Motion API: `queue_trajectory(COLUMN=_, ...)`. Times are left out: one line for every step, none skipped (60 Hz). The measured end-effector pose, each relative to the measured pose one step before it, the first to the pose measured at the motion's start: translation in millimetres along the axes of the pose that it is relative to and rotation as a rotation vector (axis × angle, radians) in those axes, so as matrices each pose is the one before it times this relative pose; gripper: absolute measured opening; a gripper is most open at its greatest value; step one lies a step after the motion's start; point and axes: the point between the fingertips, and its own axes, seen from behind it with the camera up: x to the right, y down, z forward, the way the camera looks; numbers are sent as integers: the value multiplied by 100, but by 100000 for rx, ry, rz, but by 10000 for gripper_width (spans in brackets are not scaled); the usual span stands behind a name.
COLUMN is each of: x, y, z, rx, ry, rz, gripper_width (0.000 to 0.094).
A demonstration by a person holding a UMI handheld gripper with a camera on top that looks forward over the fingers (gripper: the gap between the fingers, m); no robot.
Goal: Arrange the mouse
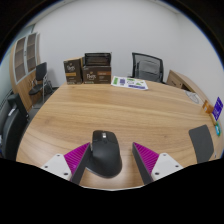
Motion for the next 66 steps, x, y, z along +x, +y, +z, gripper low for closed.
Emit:
queue_trajectory(x=3, y=-56, z=89, rx=26, ry=-156, rz=264, gripper_width=863)
queue_trajectory(x=-23, y=-17, z=93, rx=-112, ry=-159, rz=185, gripper_width=864)
queue_trajectory(x=-24, y=-12, z=76, rx=-127, ry=-182, rz=105, gripper_width=863)
queue_trajectory(x=-28, y=-21, z=70, rx=-124, ry=-159, rz=194, gripper_width=863)
queue_trajectory(x=-1, y=-32, z=57, rx=-93, ry=-101, rz=286, gripper_width=862)
queue_trajectory(x=-11, y=-17, z=29, rx=-64, ry=-37, rz=281, gripper_width=861)
queue_trajectory(x=-16, y=4, z=35, rx=-122, ry=-71, rz=279, gripper_width=858)
queue_trajectory(x=-51, y=-42, z=-48, rx=-362, ry=-129, rz=297, gripper_width=856)
queue_trajectory(x=-43, y=42, z=106, rx=153, ry=-256, rz=165, gripper_width=854)
queue_trajectory(x=-48, y=-25, z=-62, rx=-322, ry=-278, rz=224, gripper_width=848)
queue_trajectory(x=-40, y=12, z=35, rx=-61, ry=-191, rz=271, gripper_width=842)
queue_trajectory(x=-7, y=13, z=15, rx=-30, ry=-173, rz=303, gripper_width=836)
queue_trajectory(x=-29, y=12, z=-3, rx=-40, ry=-155, rz=275, gripper_width=831)
queue_trajectory(x=-60, y=29, z=12, rx=-69, ry=-251, rz=212, gripper_width=823)
queue_trajectory(x=-121, y=4, z=43, rx=-130, ry=-219, rz=281, gripper_width=813)
queue_trajectory(x=-51, y=24, z=23, rx=5, ry=-358, rz=280, gripper_width=796)
queue_trajectory(x=-35, y=18, z=-11, rx=15, ry=-268, rz=320, gripper_width=779)
queue_trajectory(x=-84, y=18, z=-7, rx=98, ry=-382, rz=358, gripper_width=759)
queue_trajectory(x=-148, y=22, z=-2, rx=33, ry=-540, rz=327, gripper_width=734)
queue_trajectory(x=-154, y=34, z=14, rx=-46, ry=-602, rz=254, gripper_width=708)
queue_trajectory(x=-102, y=30, z=23, rx=-112, ry=-509, rz=167, gripper_width=682)
queue_trajectory(x=-68, y=25, z=22, rx=-29, ry=-386, rz=149, gripper_width=663)
queue_trajectory(x=6, y=25, z=20, rx=-23, ry=91, rz=-28, gripper_width=628)
queue_trajectory(x=-176, y=-43, z=10, rx=203, ry=-452, rz=35, gripper_width=598)
queue_trajectory(x=-167, y=-2, z=14, rx=2, ry=-547, rz=30, gripper_width=549)
queue_trajectory(x=-18, y=38, z=-14, rx=-153, ry=-54, rz=290, gripper_width=528)
queue_trajectory(x=-9, y=-84, z=-11, rx=284, ry=292, rz=159, gripper_width=523)
queue_trajectory(x=61, y=22, z=-29, rx=-51, ry=-23, rz=-73, gripper_width=509)
queue_trajectory(x=29, y=44, z=-18, rx=-245, ry=171, rz=-157, gripper_width=501)
queue_trajectory(x=55, y=45, z=-24, rx=-389, ry=227, rz=-306, gripper_width=489)
queue_trajectory(x=0, y=-16, z=-18, rx=-266, ry=321, rz=-318, gripper_width=481)
queue_trajectory(x=38, y=23, z=-36, rx=-306, ry=-196, rz=6, gripper_width=474)
queue_trajectory(x=-39, y=2, z=17, rx=-193, ry=-307, rz=245, gripper_width=470)
queue_trajectory(x=-54, y=10, z=1, rx=-202, ry=-418, rz=161, gripper_width=463)
queue_trajectory(x=-60, y=-18, z=0, rx=-36, ry=-511, rz=-500, gripper_width=453)
queue_trajectory(x=-149, y=-11, z=27, rx=-47, ry=-613, rz=-1164, gripper_width=442)
queue_trajectory(x=-87, y=0, z=-22, rx=-88, ry=-1054, rz=-836, gripper_width=434)
queue_trajectory(x=-114, y=-8, z=-16, rx=-9, ry=-537, rz=-27, gripper_width=425)
queue_trajectory(x=-31, y=-16, z=-16, rx=163, ry=-396, rz=-5, gripper_width=417)
queue_trajectory(x=18, y=-76, z=3, rx=301, ry=-92, rz=-79, gripper_width=411)
queue_trajectory(x=82, y=-19, z=10, rx=127, ry=346, rz=-216, gripper_width=405)
queue_trajectory(x=172, y=-43, z=-6, rx=184, ry=864, rz=-58, gripper_width=395)
queue_trajectory(x=205, y=-59, z=-4, rx=213, ry=895, rz=200, gripper_width=392)
queue_trajectory(x=270, y=-11, z=134, rx=208, ry=40, rz=349, gripper_width=390)
queue_trajectory(x=48, y=-3, z=39, rx=-41, ry=83, rz=542, gripper_width=389)
queue_trajectory(x=-19, y=36, z=14, rx=-210, ry=-174, rz=438, gripper_width=388)
queue_trajectory(x=7, y=34, z=-4, rx=-262, ry=-111, rz=195, gripper_width=387)
queue_trajectory(x=5, y=-5, z=-26, rx=-249, ry=11, rz=34, gripper_width=387)
queue_trajectory(x=-4, y=-49, z=-28, rx=-17, ry=112, rz=550, gripper_width=386)
queue_trajectory(x=70, y=-41, z=-53, rx=-5, ry=223, rz=1138, gripper_width=385)
queue_trajectory(x=83, y=2, z=-87, rx=-123, ry=345, rz=938, gripper_width=385)
queue_trajectory(x=55, y=68, z=-60, rx=-510, ry=265, rz=-241, gripper_width=386)
queue_trajectory(x=28, y=129, z=-47, rx=-687, ry=147, rz=-666, gripper_width=386)
queue_trajectory(x=-53, y=-17, z=-148, rx=-240, ry=-136, rz=188, gripper_width=385)
queue_trajectory(x=-123, y=-102, z=-210, rx=306, ry=-398, rz=1323, gripper_width=385)
queue_trajectory(x=-78, y=-85, z=-154, rx=316, ry=-482, rz=1058, gripper_width=385)
queue_trajectory(x=40, y=28, z=61, rx=-349, ry=84, rz=-661, gripper_width=385)
queue_trajectory(x=163, y=104, z=-159, rx=-744, ry=426, rz=-1568, gripper_width=386)
queue_trajectory(x=216, y=-22, z=-250, rx=-261, ry=527, rz=-1059, gripper_width=387)
queue_trajectory(x=68, y=-168, z=-370, rx=782, ry=6, rz=404, gripper_width=387)
queue_trajectory(x=-14, y=-262, z=-322, rx=946, ry=-469, rz=798, gripper_width=386)
queue_trajectory(x=91, y=-117, z=-386, rx=459, ry=-560, rz=-127, gripper_width=386)
queue_trajectory(x=79, y=-43, z=-220, rx=-228, ry=-50, rz=-731, gripper_width=386)
queue_trajectory(x=303, y=-73, z=-405, rx=-314, ry=183, rz=-926, gripper_width=386)
queue_trajectory(x=153, y=-348, z=-314, rx=257, ry=268, rz=208, gripper_width=387)
queue_trajectory(x=153, y=-402, z=-391, rx=874, ry=-205, rz=673, gripper_width=388)
